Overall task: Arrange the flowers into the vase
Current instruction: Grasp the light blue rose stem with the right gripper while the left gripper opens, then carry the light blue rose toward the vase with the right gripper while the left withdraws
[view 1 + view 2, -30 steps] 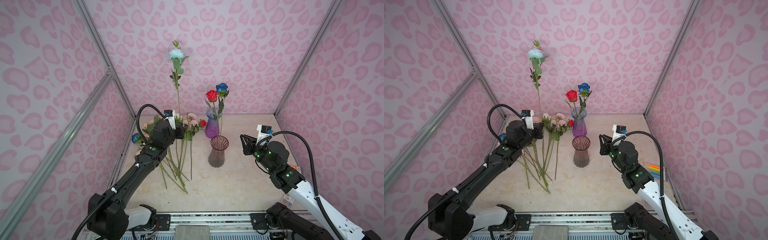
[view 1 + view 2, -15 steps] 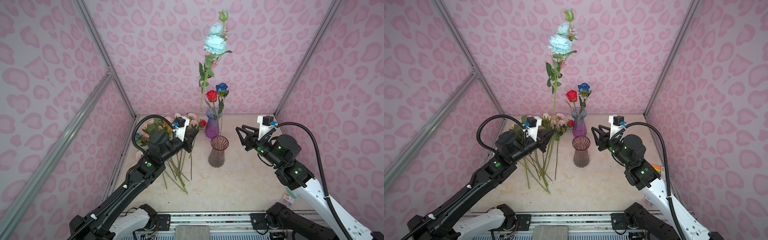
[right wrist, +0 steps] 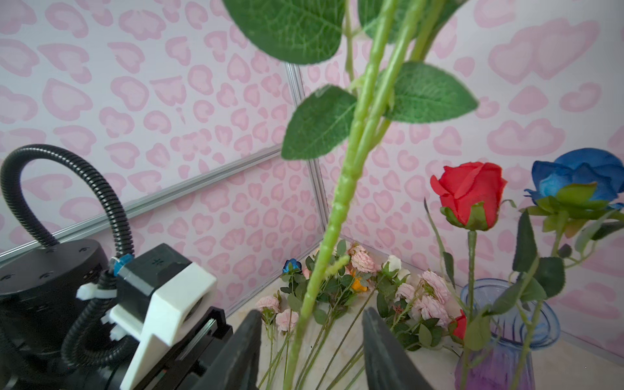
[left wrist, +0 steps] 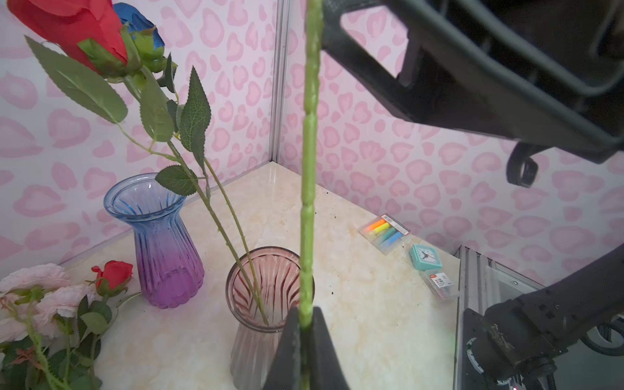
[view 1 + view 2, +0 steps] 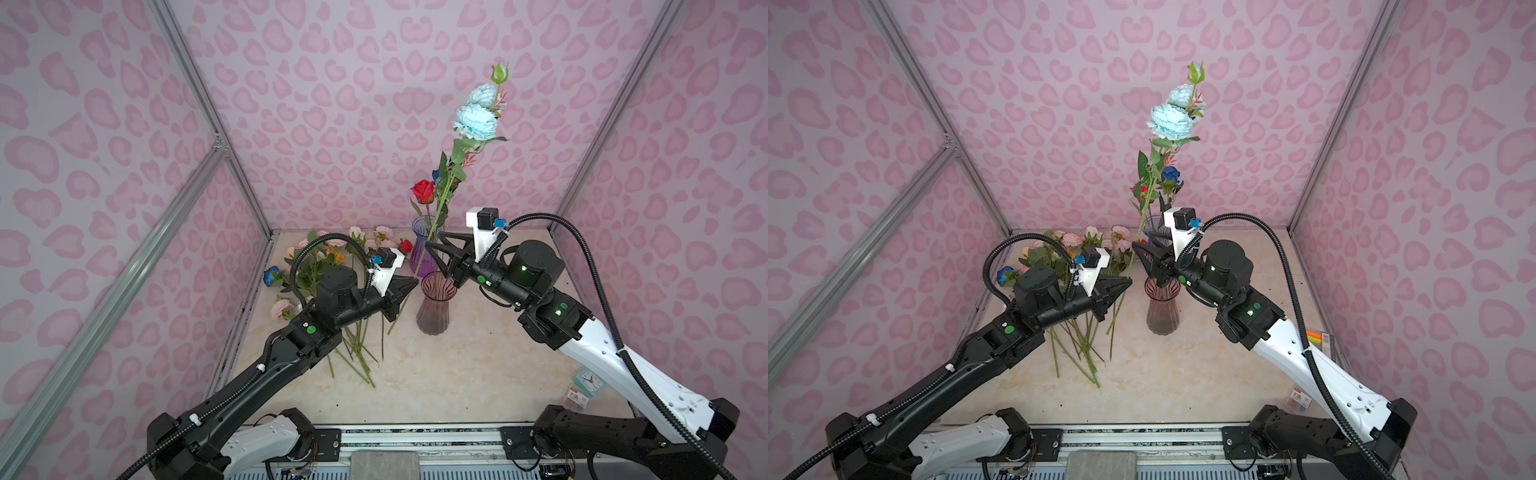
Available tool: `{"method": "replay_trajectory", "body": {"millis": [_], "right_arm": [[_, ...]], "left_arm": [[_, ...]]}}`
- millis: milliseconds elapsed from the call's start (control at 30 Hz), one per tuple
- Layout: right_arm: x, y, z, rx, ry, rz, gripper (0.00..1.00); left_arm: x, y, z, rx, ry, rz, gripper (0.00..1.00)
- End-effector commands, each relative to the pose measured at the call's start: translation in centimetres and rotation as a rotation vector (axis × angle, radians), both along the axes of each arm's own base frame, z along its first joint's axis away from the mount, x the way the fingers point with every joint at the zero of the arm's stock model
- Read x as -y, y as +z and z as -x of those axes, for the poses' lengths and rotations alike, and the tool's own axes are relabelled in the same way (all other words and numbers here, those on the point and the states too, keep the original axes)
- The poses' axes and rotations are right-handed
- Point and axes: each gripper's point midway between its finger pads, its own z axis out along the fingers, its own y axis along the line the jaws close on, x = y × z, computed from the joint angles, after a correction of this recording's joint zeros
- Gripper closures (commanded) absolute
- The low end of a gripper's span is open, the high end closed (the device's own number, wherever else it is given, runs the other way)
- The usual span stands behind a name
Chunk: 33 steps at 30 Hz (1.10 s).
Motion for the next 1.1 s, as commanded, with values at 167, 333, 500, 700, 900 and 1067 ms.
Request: {"method": "replay_trajectory", "body": {"millis": [167, 333, 500, 700, 900, 1067], "right_arm": [[-1.8, 2.0, -0.9, 0.008, 0.038, -0.079, 0.79], [-2.3, 2.2, -0.8, 0.014, 0.042, -0.071, 0.98], [-2.6, 2.1, -0.7, 0.023, 0.030, -0.044, 1.00], [-2.0, 2.5, -1.1, 0.056, -0.022, -0.024, 1.00], [0.3, 4.6, -1.5, 0.121, -0.140, -0.017, 1.00], [2.9, 7.5, -1.6, 0.180, -0.228, -0.060, 1.00]], "left_arm": [[-0.2, 1.0, 0.3, 0.031, 0.003, 0.016, 0.97], [-0.4, 1.1, 0.2, 0.026, 0.019, 0.018, 0.97], [-0.7, 1.2, -0.1, 0.027, 0.039, 0.013, 0.78], [-2.3, 1.4, -1.6, 0.029, 0.170, 0.008, 0.40], [-8.1, 1.9, -5.0, 0.061, 0.558, 0.021, 0.38], [-11.8, 1.8, -6.3, 0.063, 0.789, 0.009, 0.35]]}}
